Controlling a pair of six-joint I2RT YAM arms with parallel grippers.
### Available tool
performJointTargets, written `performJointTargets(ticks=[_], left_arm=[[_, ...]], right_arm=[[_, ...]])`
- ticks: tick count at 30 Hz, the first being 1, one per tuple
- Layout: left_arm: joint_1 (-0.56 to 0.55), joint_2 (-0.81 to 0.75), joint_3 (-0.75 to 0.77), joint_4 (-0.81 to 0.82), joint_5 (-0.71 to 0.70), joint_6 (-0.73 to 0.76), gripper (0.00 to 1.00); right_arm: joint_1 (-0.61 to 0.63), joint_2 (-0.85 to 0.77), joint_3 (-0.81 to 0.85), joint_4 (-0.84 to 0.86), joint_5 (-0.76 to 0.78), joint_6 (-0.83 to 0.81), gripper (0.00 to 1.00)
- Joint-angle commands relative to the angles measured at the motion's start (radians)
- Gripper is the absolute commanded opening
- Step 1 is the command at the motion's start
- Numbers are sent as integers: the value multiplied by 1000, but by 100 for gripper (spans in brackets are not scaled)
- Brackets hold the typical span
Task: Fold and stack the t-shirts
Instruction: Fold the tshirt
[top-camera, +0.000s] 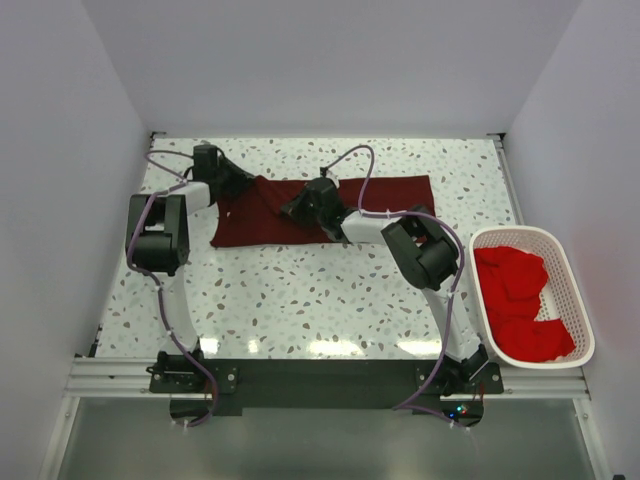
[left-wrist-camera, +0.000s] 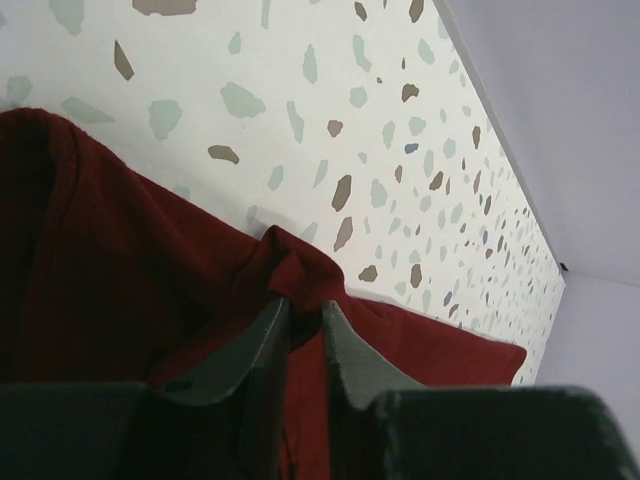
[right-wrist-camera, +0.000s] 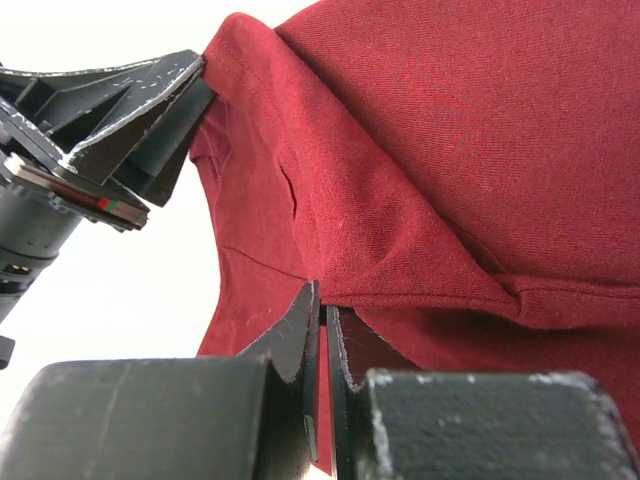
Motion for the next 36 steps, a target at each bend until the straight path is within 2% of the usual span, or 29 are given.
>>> performJointTargets(ticks=[1, 2, 5, 6, 13, 22, 36], left_arm=[[9, 10, 44, 36, 0, 40, 22], [10, 5, 42, 36, 0, 45, 16], [10, -4, 42, 36, -1, 65, 6], [12, -12, 42, 30, -3, 75, 0], [13, -64, 37, -13, -41, 141, 0], [13, -128, 37, -112, -72, 243, 0], [-24, -204, 50, -370, -221, 398, 2]], right_arm=[[-3, -41, 30, -3, -3, -53, 0], [-3, -43, 22, -3, -3, -56, 0], [-6, -52, 10, -6, -3, -73, 0], [-9, -52, 7, -6, -3, -73, 0], [-24, -87, -15, -29, -26, -126, 0], [-33, -103, 59, -176, -97, -237, 0], [-36, -100, 123, -343, -143, -321, 0]])
